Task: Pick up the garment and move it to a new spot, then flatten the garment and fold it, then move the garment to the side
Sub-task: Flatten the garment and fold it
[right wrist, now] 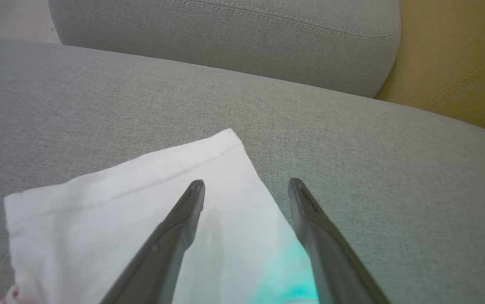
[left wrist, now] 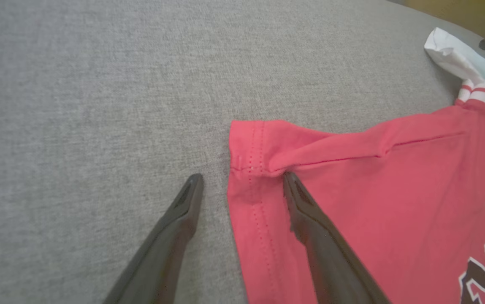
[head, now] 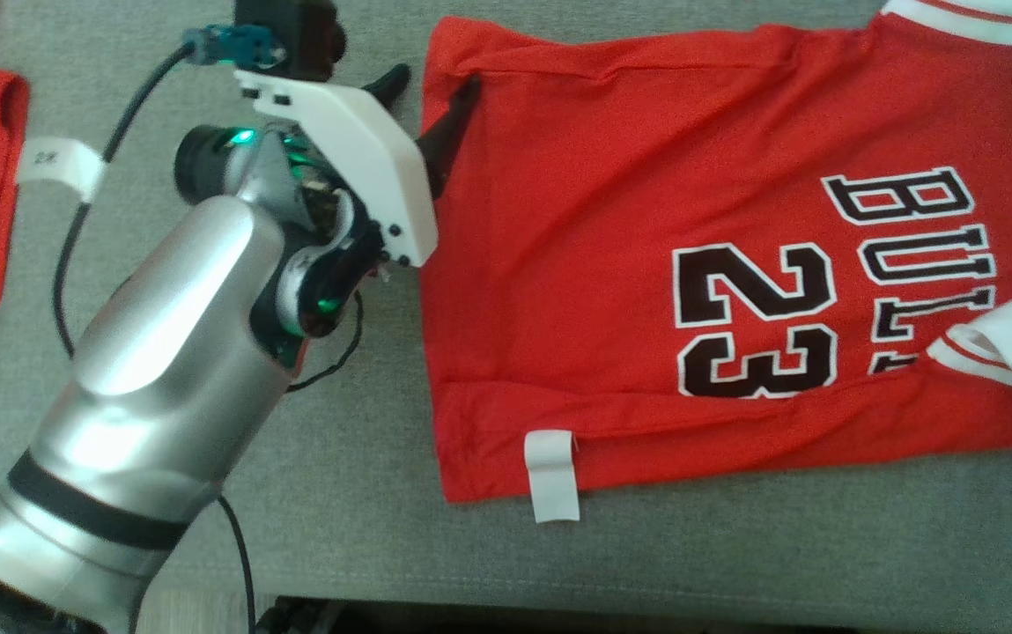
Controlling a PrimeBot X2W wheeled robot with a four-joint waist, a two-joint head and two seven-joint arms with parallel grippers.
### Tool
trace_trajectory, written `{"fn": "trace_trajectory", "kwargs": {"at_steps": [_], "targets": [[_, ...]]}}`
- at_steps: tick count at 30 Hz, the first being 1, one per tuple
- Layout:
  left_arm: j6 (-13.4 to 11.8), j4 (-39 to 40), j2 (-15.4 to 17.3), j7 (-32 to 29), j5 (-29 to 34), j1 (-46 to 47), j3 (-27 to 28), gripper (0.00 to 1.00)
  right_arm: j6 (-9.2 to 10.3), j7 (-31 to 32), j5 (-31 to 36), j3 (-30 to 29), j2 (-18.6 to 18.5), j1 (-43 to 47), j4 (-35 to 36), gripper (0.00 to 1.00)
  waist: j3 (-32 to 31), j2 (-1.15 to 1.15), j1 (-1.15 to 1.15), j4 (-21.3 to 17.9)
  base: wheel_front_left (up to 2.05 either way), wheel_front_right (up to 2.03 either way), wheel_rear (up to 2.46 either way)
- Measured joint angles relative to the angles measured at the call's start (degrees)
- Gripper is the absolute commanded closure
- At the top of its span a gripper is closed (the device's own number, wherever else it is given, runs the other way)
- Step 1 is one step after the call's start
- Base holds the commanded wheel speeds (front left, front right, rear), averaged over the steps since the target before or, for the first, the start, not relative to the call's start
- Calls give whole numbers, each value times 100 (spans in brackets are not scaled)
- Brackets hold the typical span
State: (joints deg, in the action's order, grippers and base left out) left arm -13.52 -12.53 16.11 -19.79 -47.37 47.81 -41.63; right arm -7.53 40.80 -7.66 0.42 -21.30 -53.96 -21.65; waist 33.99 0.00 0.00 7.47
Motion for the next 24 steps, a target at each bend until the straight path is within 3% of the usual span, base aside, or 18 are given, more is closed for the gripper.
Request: {"fn": "trace_trajectory", "kwargs": {"at_steps": [15,16,17,18,19,20,21,24], "targets": [[293,-414,-416,47,38,323,-237,0,0,-281,270,-211,96,-568,-1270,0,62,0,0,197,0,0,0],[293,-413,-426,47,38,330,-237,0,-1,-280,270,-227,99,-576,-1306,16,77,0,0,197,0,0,0],[296,-413,-433,47,38,344,-237,16,-1,-281,270,-244,109,-605,-1337,40,92,0,0,196,0,0,0],[305,-414,-435,46,38,367,-240,48,-1,-281,271,-244,118,-655,-1359,63,105,0,0,194,0,0,0],[343,-435,-437,44,37,403,-245,64,0,-282,271,-242,125,-705,-1379,100,112,0,0,193,0,0,0],[348,-456,-436,26,36,430,-250,95,0,-283,270,-242,146,-744,-1414,100,113,0,0,190,0,0,0],[365,-472,-436,22,31,434,-263,100,-1,-313,266,-242,171,-767,-1440,100,110,0,0,187,0,0,0],[430,-516,-433,23,30,431,-274,100,0,-532,260,-235,240,-764,-1472,100,89,0,0,168,0,0,0]]}}
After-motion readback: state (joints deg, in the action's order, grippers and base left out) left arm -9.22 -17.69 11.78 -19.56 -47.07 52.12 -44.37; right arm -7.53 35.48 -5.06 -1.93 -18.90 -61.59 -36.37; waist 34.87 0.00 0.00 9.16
